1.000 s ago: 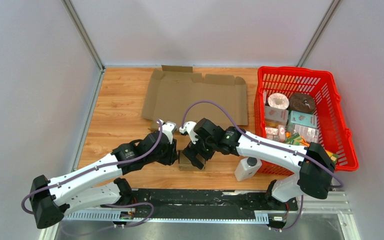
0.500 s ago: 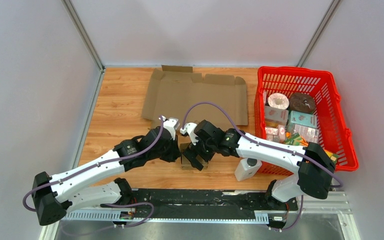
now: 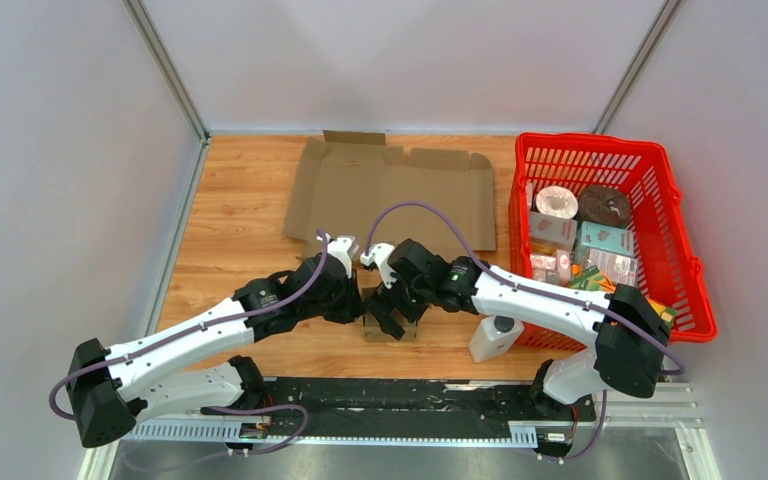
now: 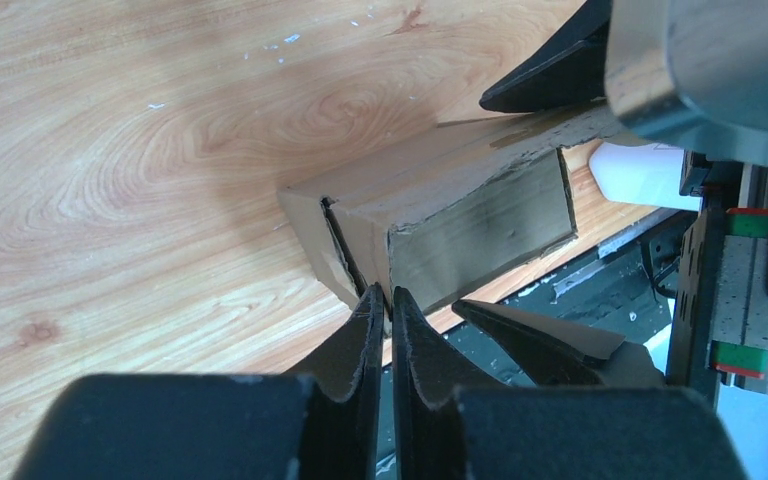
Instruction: Fold the paper box
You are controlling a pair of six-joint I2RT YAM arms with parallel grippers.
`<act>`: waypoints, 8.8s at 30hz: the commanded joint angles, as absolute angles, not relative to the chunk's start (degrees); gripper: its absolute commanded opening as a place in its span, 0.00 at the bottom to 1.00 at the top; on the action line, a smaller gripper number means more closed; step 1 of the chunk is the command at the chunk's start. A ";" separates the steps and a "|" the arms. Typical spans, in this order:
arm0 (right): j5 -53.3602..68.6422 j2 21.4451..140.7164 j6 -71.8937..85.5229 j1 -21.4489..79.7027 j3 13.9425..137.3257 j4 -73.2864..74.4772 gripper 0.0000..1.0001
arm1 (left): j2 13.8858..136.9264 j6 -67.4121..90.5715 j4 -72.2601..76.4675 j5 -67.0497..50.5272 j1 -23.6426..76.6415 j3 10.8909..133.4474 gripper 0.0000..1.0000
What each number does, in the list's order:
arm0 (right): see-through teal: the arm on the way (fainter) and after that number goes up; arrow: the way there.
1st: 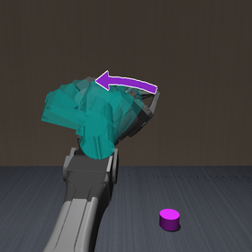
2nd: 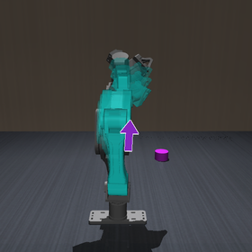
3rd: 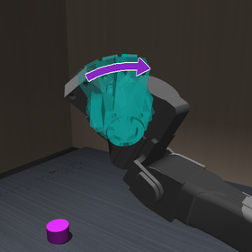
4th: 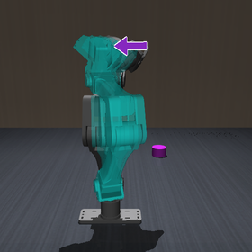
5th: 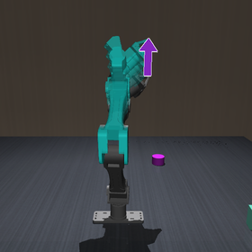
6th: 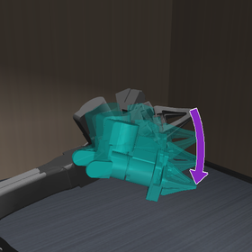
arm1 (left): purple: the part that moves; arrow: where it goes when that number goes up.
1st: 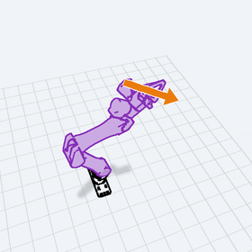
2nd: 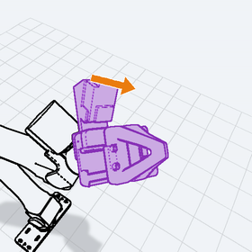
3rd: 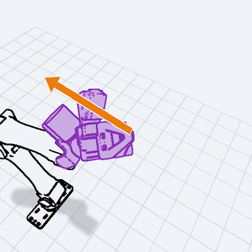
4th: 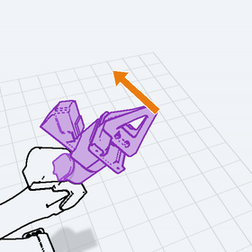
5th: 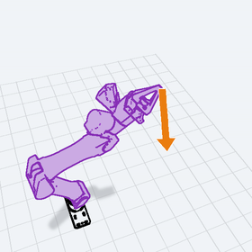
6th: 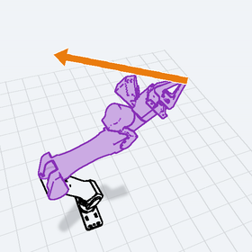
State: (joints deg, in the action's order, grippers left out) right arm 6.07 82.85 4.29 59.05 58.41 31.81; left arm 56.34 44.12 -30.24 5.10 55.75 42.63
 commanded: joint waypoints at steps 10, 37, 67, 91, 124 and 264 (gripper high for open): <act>5.28 79.99 9.65 58.80 58.36 30.41 1.00 | 57.66 46.32 -29.18 6.94 56.87 40.17 0.06; 2.02 68.82 24.77 54.84 56.42 39.28 0.27 | 55.46 45.26 -29.71 6.59 57.13 41.22 0.05; 1.32 66.10 25.14 54.76 58.36 47.20 0.58 | 57.74 45.00 -28.65 5.98 58.27 43.59 0.05; 8.18 66.62 34.80 54.84 59.15 42.28 0.06 | 59.76 45.09 -28.74 6.59 60.12 45.88 0.05; -4.14 59.68 39.64 59.50 48.35 33.05 0.02 | 58.18 47.72 -25.40 8.26 62.75 41.48 0.06; 6.43 56.87 33.90 59.68 30.08 14.90 0.32 | 69.63 41.22 -14.42 -11.17 59.68 45.00 0.54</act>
